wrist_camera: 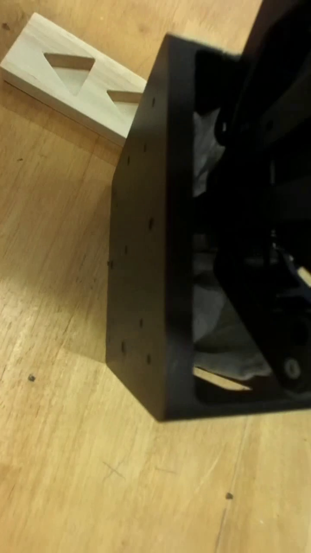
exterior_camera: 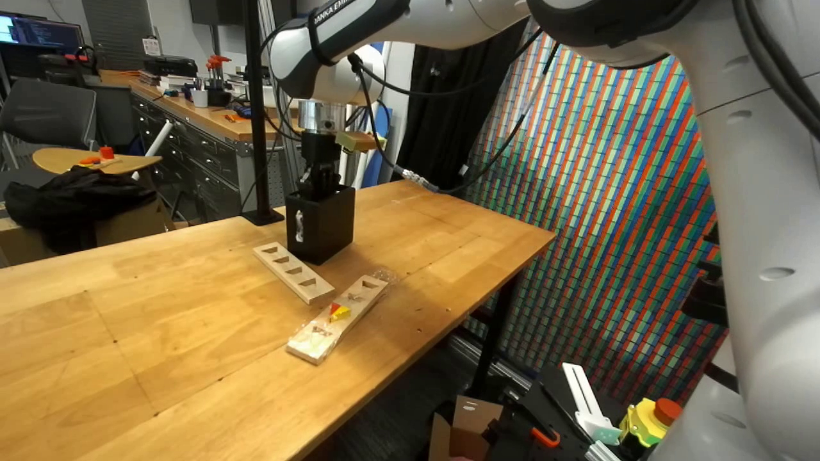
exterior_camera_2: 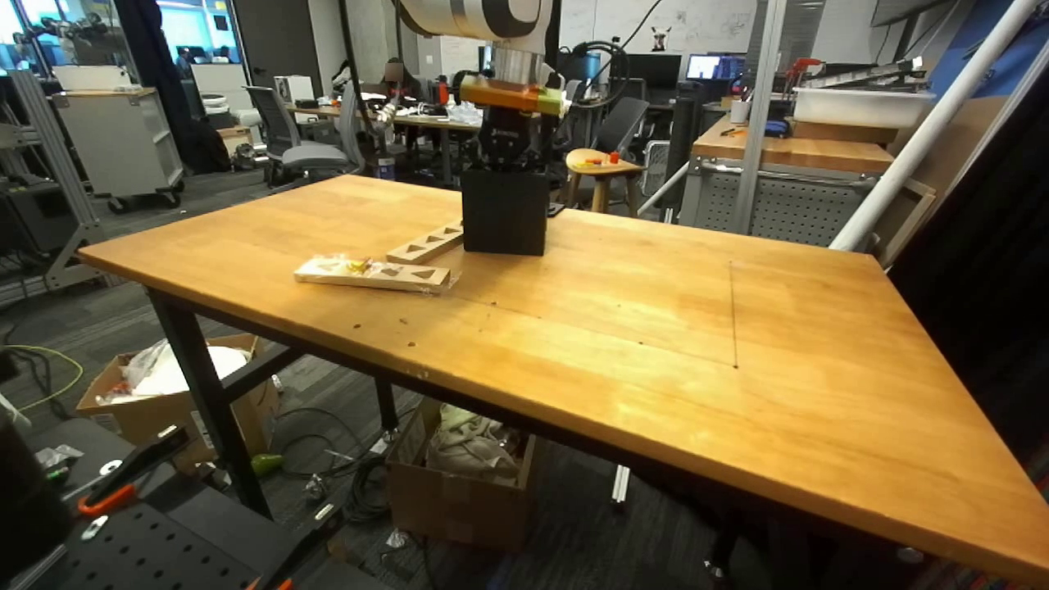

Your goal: Put the cloth in the black box

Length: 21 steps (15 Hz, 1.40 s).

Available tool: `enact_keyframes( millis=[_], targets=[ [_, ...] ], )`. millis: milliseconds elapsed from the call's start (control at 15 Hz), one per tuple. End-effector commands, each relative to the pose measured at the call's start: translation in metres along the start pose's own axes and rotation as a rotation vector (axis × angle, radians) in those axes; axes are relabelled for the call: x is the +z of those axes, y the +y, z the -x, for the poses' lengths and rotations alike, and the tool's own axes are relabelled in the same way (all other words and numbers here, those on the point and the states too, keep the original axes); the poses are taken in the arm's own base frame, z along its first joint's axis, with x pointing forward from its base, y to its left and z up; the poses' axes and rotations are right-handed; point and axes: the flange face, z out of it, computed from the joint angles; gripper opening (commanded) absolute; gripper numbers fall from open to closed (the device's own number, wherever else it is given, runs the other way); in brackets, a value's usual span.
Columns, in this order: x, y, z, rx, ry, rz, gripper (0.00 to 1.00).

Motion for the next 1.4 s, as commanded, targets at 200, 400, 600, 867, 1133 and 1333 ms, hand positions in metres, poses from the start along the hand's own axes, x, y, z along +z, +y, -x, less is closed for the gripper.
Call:
enact_keyframes(
  millis=[200,400,600,867,1133,1333],
  targets=[
    [-0.107,-0.026,0.033,-0.026,0.120,0.145,0.01],
    [-0.143,-0.023,0.050,-0.014,0.189,0.208,0.01],
    [-0.169,-0.023,0.065,-0.003,0.264,0.269,0.01],
    [-0.171,-0.018,0.061,-0.009,0.263,0.255,0.16],
    [-0.163,-0.016,0.059,-0.010,0.250,0.248,0.35],
    [-0.161,-0.016,0.058,-0.010,0.248,0.247,0.34]
  ],
)
